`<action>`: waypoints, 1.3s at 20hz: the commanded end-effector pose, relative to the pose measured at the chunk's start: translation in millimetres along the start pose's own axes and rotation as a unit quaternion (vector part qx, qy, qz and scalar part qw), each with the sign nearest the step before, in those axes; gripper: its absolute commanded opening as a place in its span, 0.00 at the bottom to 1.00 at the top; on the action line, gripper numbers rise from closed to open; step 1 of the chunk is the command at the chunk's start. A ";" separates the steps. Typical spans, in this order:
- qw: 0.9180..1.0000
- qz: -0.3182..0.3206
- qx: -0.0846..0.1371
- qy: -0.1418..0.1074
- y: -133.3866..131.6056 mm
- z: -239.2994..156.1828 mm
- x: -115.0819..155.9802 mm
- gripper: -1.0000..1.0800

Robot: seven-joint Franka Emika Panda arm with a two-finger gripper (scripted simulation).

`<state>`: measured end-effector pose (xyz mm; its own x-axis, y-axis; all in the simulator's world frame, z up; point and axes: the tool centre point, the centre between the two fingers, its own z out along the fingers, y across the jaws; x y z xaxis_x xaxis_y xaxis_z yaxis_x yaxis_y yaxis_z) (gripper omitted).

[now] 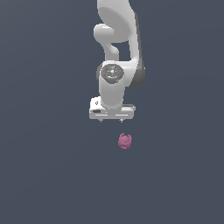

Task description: Pick up the object and move it to a goal position.

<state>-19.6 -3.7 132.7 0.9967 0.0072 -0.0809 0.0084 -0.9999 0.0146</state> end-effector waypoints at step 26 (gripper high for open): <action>0.998 0.056 0.011 0.013 -24.2 12.0 24.8 0.96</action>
<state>-0.5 16.1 120.9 0.9942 -0.0905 -0.0587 -0.0908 -0.9959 -0.0018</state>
